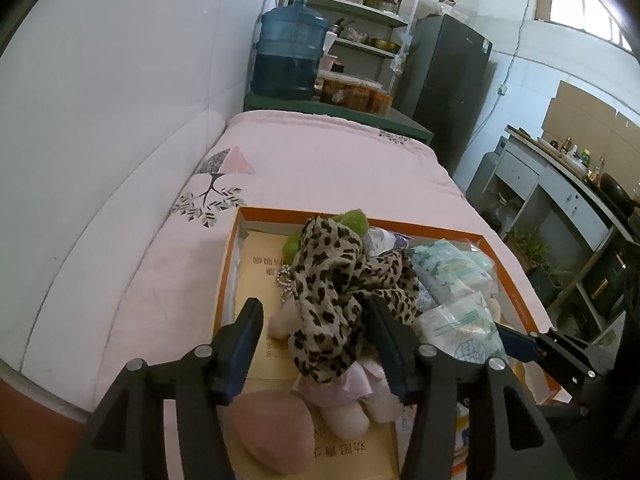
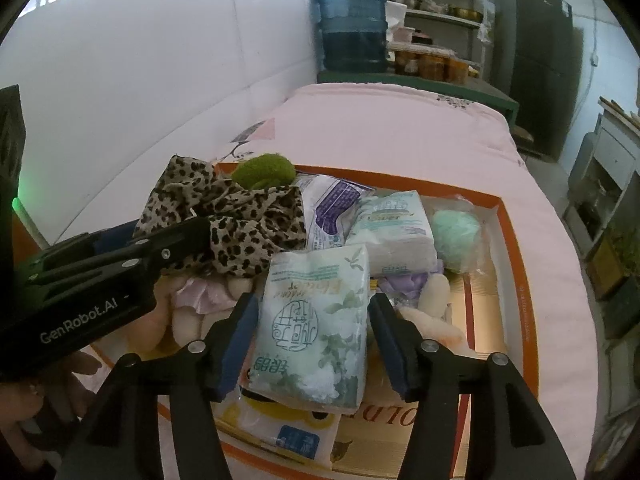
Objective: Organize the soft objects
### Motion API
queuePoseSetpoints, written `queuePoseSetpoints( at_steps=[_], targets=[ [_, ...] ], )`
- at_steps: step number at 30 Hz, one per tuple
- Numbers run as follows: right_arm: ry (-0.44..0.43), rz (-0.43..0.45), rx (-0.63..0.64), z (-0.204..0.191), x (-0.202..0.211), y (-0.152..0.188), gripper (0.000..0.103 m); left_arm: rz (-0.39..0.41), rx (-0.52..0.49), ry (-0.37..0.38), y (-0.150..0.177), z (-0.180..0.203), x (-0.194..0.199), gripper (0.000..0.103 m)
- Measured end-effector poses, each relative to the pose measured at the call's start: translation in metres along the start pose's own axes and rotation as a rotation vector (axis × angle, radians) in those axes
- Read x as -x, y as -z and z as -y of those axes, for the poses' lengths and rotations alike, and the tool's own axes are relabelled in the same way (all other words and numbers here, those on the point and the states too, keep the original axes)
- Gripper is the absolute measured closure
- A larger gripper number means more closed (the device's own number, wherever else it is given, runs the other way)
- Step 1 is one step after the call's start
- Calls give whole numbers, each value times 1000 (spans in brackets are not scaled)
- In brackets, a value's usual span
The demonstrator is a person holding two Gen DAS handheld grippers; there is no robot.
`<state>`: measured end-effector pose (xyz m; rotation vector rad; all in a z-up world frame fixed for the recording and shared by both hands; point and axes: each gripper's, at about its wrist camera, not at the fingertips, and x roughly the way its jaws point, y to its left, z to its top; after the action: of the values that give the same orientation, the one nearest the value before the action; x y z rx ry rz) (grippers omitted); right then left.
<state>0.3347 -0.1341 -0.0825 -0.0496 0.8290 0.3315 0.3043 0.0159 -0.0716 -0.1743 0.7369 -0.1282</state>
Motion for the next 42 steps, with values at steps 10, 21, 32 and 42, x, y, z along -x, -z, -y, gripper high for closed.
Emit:
queuePoseSetpoints(
  at_steps=[10,21,32,42],
  targets=[
    [7,23,-15,2,15,2,42,18,-14,5,0,5,8,36],
    [11,54,-52,6,41,9,42,42,-23,11,2,12,25,34],
    [42,67,-68,5,61,19,42,52,-48,-9,8,19,45,34],
    [52,77,-86,4,83,29,42,64,-50,4,14,23,67,34]
  ],
)
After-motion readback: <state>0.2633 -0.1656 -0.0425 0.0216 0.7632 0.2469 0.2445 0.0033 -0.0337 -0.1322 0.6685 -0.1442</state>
